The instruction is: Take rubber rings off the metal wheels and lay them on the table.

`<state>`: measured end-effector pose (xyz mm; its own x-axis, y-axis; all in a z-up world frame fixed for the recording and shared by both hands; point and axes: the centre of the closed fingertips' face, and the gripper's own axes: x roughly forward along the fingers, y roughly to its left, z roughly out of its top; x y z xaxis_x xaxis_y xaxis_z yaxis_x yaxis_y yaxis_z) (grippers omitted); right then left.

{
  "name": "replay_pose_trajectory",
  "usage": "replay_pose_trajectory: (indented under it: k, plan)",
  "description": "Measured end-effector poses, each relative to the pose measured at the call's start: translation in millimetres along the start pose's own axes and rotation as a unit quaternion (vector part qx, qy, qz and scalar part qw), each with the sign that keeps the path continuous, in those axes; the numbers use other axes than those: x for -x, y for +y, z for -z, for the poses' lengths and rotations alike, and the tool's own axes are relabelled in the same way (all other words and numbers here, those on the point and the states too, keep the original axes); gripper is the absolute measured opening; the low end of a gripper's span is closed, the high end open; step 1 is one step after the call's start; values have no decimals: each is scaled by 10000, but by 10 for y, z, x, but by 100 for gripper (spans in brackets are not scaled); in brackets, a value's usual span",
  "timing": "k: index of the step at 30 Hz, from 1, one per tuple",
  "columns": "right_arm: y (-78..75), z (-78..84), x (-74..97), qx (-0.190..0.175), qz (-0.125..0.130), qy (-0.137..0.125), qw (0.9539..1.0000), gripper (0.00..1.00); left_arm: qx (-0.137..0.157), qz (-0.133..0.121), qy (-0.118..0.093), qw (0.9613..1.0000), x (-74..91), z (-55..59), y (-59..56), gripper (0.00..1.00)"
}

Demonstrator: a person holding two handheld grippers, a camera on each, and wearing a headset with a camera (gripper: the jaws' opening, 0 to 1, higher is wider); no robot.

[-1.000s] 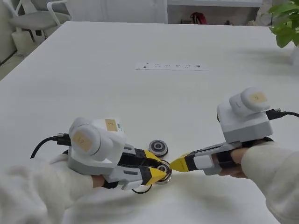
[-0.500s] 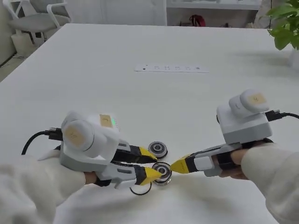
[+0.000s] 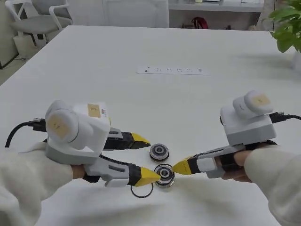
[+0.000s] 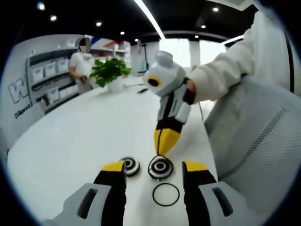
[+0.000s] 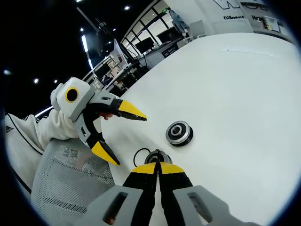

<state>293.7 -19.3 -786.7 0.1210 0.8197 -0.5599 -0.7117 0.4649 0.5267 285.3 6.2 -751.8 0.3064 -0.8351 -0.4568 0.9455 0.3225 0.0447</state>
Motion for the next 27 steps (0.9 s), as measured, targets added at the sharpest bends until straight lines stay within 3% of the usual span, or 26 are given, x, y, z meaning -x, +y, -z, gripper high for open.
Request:
replay_pose_trajectory:
  k: [4, 7, 13, 21, 27]
  plan:
    - [28, -34, 6, 21, -49, -53, 10000, 0, -44, 16, 39, 10000, 47, -5, -13, 60]
    - [56, -52, 7, 36, -74, -84, 9999, 0, 10, -34, -52, 10000, 111, -30, -7, 66]
    - [108, -66, 0, 35, -127, -130, 9998, 0, 154, -240, -81, 9996, 258, 30, 22, 77]
    - [171, -85, -24, 11, -229, -186, 9996, 0, 292, -431, -183, 9985, 403, 55, 53, 84]
    - [227, -99, -40, 15, -317, -210, 9993, 0, 335, -421, -23, 9985, 427, 147, 7, 88]
